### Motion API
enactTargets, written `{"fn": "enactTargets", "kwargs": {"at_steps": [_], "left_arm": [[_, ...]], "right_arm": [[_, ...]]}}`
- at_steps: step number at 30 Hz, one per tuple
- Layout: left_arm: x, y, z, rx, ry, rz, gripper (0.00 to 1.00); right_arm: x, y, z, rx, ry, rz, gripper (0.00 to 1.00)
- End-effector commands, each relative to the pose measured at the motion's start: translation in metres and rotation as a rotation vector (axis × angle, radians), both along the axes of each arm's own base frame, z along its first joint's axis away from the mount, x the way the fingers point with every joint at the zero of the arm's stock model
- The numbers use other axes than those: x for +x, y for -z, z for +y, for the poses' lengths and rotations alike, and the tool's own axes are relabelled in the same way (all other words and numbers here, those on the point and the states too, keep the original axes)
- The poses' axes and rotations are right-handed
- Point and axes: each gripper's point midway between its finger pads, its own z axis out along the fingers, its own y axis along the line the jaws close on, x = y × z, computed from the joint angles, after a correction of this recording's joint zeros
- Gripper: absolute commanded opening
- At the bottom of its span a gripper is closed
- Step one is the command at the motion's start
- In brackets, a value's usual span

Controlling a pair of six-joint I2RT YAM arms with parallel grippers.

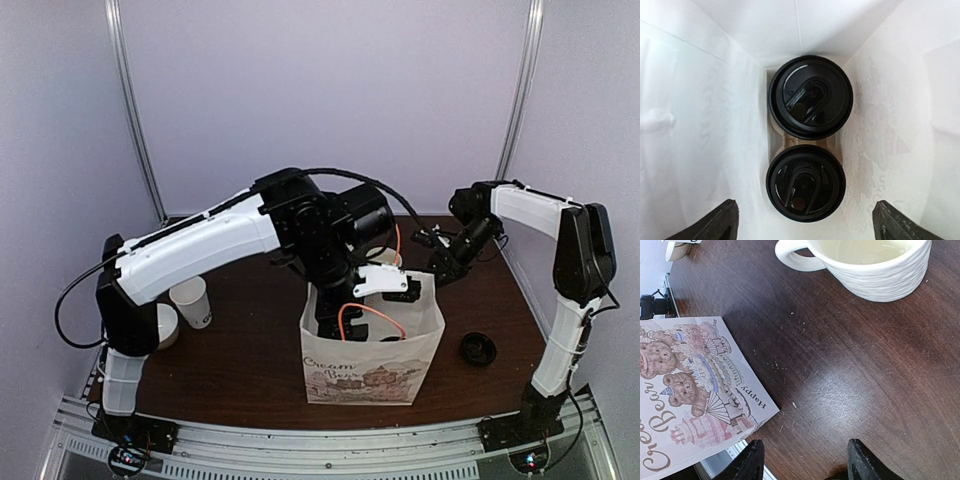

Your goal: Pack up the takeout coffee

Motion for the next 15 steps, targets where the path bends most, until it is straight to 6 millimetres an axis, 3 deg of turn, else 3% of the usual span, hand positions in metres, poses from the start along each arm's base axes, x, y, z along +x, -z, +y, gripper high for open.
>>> {"fn": "enactTargets", "kwargs": {"at_steps": [1, 8, 12, 15], "left_arm": [[0.002, -0.044, 0.001, -0.108, 0.016, -0.064, 0.98], [0.004, -0.122, 0.005, -0.344, 0.032, -0.185, 0.98], [0.011, -0.166, 0.015, -0.481, 0.003, -0.297, 0.98], [0.022, -0.193, 0.030, -0.579, -0.058, -0.381, 0.98]], "right_arm": [[0.001, -0.016, 0.003, 0.014, -0.012, -0.033, 0.60], [-0.001, -0.024, 0.001, 0.011, -0.024, -0.058, 0.60], [0.000, -0.042, 0.000, 0.019, -0.041, -0.122, 0.61], [0.006, -0.066, -0.006, 0.023, -0.030, -0.201, 0.62]]}}
